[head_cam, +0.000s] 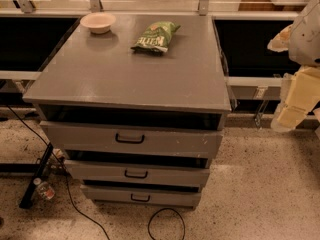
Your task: Open top drawer
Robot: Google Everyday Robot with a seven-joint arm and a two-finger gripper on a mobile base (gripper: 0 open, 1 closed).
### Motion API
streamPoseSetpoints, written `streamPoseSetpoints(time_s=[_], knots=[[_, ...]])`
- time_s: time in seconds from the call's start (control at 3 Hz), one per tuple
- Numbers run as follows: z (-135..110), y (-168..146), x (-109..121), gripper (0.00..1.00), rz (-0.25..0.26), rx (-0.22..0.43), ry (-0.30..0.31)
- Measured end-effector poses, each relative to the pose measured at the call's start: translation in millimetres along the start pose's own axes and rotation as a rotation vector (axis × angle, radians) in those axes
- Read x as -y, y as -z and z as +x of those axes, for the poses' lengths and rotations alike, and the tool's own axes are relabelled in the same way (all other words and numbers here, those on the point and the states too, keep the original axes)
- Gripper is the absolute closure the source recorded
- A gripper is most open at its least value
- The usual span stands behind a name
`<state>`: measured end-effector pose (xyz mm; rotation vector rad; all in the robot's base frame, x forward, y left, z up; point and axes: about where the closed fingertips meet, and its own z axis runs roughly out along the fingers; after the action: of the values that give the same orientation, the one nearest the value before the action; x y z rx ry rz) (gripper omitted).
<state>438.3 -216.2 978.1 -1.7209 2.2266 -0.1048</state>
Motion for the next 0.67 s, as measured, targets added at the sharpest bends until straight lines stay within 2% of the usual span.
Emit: streamPoseSetpoints(time_s=[0.67], knots=[[-8.0,-7.5,0.9,0.0,0.019,0.016,-0.008]])
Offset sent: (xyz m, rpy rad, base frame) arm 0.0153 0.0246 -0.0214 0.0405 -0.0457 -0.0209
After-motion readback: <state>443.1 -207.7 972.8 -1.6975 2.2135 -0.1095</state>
